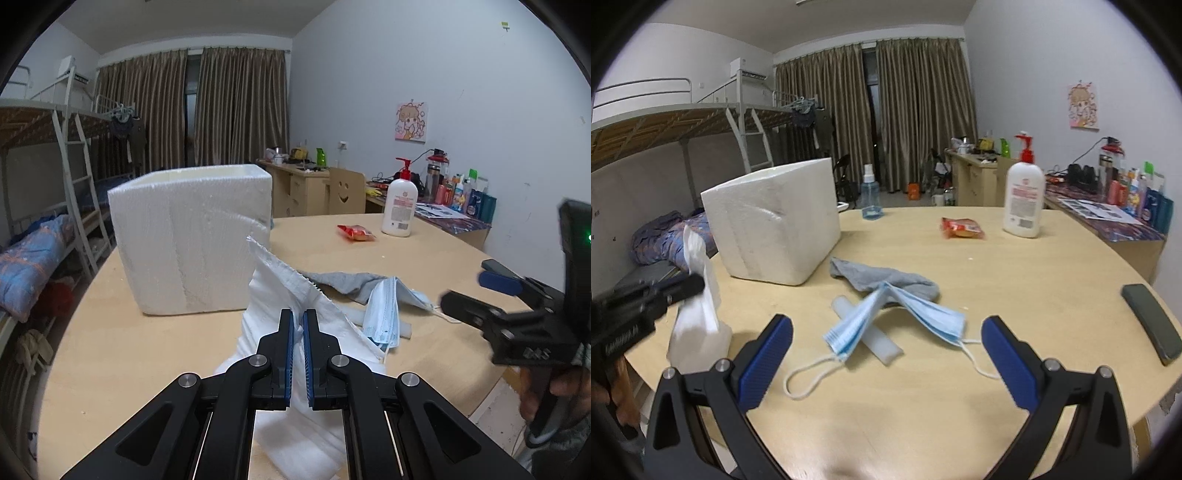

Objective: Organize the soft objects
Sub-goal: 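Grasp the blue face mask with the right tool while the left tool holds the white mask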

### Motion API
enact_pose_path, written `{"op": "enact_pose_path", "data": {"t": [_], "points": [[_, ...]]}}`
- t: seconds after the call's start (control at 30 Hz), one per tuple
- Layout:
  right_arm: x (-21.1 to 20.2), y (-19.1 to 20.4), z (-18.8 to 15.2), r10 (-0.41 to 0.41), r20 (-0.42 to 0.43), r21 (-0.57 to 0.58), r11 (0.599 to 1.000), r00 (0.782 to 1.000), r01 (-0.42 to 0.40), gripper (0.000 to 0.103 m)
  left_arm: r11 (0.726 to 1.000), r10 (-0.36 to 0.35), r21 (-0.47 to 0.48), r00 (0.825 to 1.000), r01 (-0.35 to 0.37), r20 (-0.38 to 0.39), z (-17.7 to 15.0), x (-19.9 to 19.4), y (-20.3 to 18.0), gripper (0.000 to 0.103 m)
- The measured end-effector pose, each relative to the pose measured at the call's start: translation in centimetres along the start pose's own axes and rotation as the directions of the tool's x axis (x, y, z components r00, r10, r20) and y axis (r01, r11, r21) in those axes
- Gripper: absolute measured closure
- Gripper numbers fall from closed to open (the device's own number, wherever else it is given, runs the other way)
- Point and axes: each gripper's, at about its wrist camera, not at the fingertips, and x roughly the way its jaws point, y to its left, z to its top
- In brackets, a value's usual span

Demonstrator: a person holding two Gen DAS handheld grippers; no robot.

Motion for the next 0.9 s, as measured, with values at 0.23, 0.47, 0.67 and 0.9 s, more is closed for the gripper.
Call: {"op": "enact_pose_path", "data": {"t": [0.23, 0.47, 0.67, 0.9], "points": [[3.1, 0.2, 0.7, 0.008, -0.047, 0.002, 1.000, 0.999, -0.008, 0.000, 1.000, -0.028, -0.013, 0.999, 0.027, -0.018, -0.6, 1.1, 0.6, 0.098], [6.1, 0.0, 1.1, 0.008, -0.124, -0.007, 1.000, 0.992, -0.009, 0.010, 1.000, -0.015, -0.025, 0.998, 0.014, -0.058, -1.5, 2.4, 1.6, 0.098], [7.6, -0.3, 0.8, -0.015, -0.187, -0.005, 1.000, 0.982, 0.014, 0.034, 0.999, -0.022, -0.038, 0.995, 0.018, -0.100, -2.3, 3.6, 2.4, 0.098], [8.5, -0.7, 0.1, 0.013, -0.239, 0.019, 1.000, 0.971, -0.008, 0.062, 0.999, -0.037, -0.036, 0.993, 0.033, -0.111, -2.5, 4.0, 2.3, 0.098]]}}
